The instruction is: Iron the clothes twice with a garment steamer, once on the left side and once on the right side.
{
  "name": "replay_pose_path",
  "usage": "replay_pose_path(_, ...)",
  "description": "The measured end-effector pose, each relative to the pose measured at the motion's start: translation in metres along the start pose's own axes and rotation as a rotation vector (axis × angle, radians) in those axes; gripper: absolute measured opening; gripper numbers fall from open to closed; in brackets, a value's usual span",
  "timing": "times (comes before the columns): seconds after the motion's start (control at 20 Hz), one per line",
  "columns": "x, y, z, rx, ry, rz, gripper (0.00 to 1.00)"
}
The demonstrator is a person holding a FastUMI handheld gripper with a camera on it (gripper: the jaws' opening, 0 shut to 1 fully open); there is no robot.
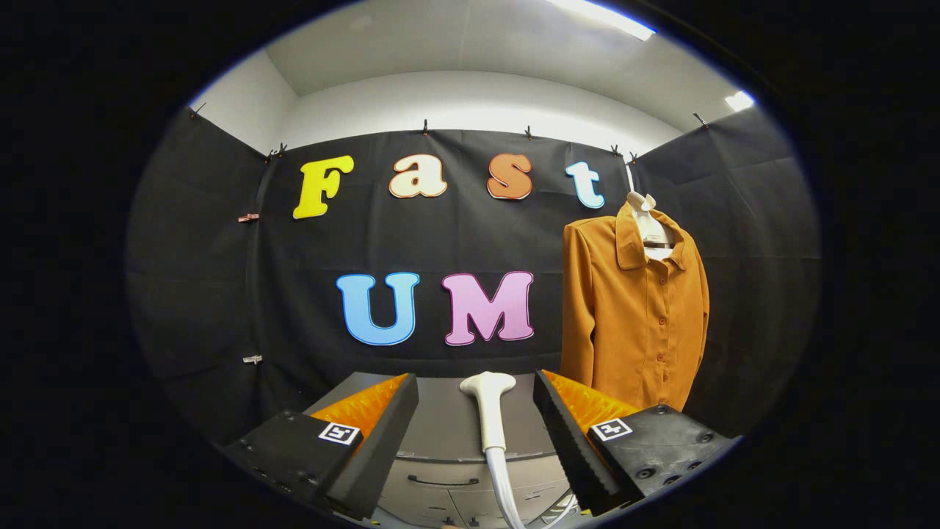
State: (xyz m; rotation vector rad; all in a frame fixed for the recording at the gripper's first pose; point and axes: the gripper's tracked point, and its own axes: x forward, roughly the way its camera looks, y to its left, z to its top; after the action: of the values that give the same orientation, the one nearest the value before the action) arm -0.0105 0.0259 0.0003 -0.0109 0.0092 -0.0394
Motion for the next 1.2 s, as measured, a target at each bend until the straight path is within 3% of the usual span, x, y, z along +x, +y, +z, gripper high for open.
replay_pose_path(0.55,0.013,0.006,-0.033,-0.009,0.092,-0.058,0.98)
replay_pose_path(1.2,0.161,-0.012,-0.12,-0.021,0.343,0.025,0.98)
